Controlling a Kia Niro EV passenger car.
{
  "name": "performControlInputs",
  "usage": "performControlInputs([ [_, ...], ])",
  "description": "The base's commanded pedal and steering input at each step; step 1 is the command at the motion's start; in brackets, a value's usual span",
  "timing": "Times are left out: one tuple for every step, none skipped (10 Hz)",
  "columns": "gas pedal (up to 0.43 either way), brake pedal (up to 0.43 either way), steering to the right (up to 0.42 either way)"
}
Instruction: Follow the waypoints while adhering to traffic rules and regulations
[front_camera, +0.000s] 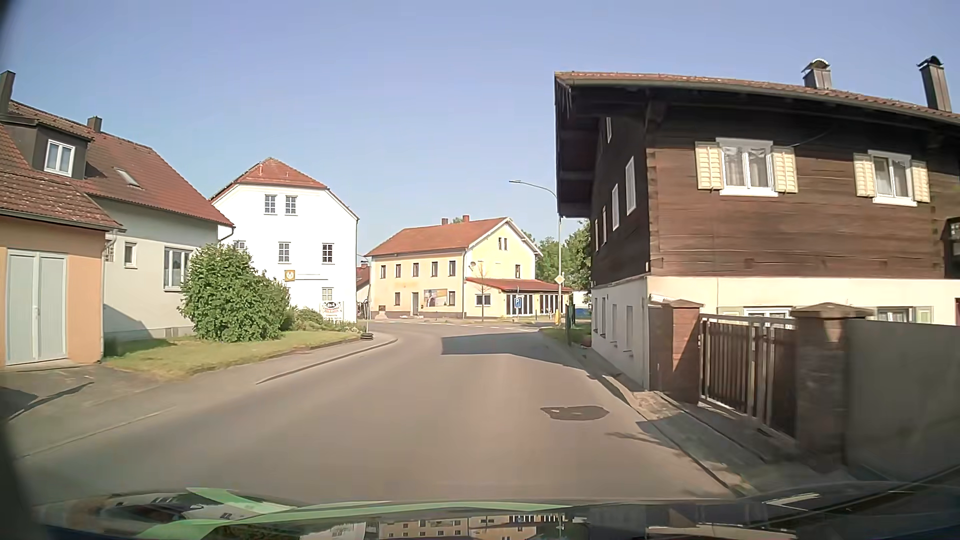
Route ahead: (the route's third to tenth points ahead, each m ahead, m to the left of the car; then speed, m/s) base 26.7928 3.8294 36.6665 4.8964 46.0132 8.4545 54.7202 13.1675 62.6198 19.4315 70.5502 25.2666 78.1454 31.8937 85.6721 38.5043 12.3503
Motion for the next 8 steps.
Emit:
performControlInputs([
  [0.0,0.067,-0.007],
  [0.0,0.073,-0.006],
  [0.0,0.079,-0.006],
  [0.0,0.079,-0.006],
  [0.0,0.085,-0.006],
  [0.0,0.091,-0.006],
  [0.0,0.091,-0.006],
  [0.0,0.098,-0.007],
])
